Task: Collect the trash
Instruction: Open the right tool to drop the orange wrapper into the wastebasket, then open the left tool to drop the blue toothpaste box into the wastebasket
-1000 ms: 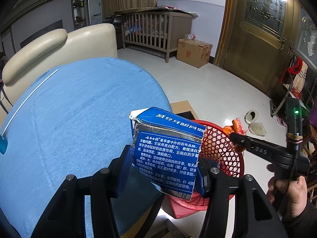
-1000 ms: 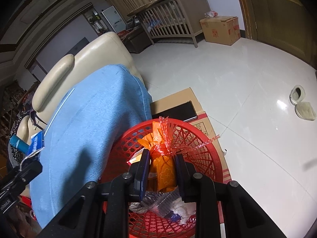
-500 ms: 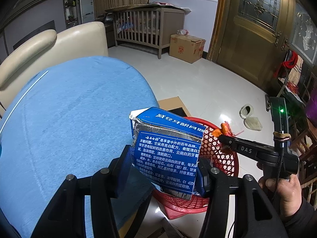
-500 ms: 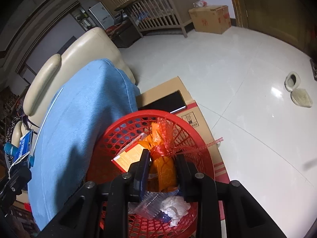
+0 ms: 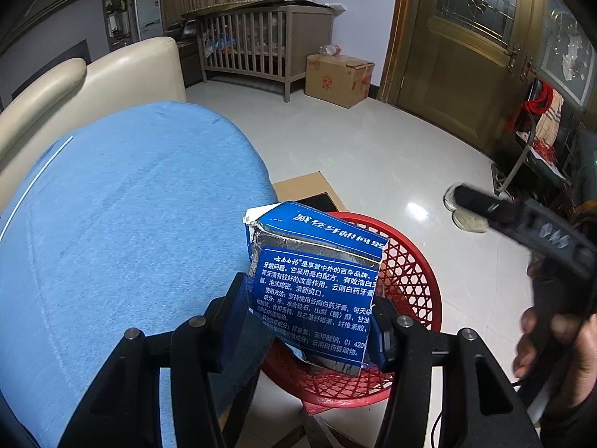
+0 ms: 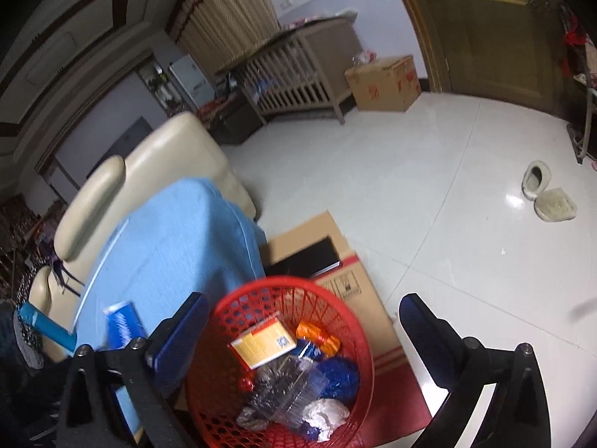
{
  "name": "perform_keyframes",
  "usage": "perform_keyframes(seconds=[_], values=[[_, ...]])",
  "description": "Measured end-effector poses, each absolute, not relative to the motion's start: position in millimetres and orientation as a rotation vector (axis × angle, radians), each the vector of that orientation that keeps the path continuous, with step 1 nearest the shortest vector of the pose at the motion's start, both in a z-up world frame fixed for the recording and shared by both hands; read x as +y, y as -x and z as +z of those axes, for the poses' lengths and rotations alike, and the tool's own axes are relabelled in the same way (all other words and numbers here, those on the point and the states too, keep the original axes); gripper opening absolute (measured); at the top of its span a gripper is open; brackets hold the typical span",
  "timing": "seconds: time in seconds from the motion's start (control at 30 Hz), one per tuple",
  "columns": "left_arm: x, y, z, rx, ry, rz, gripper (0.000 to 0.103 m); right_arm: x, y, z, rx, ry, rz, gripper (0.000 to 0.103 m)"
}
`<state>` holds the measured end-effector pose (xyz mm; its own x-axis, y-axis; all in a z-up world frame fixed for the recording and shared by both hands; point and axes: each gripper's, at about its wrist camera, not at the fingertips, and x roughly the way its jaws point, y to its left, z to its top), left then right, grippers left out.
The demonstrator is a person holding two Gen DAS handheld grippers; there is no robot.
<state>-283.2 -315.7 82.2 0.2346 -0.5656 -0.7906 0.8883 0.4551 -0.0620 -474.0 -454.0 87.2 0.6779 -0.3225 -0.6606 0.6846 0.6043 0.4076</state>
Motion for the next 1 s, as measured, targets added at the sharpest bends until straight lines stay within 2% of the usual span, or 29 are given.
perform_keyframes(seconds=[0.67, 1.0], values=[[-324, 294, 74, 0.846, -0.481, -1.062, 0.057, -444, 516, 166, 0.389, -0.576, -0.762, 0.103], [-326, 298, 68, 0.855, -0.478, -1.08, 0.057, -432, 519, 183, 0.363, -0.537, -0.749, 0.103]])
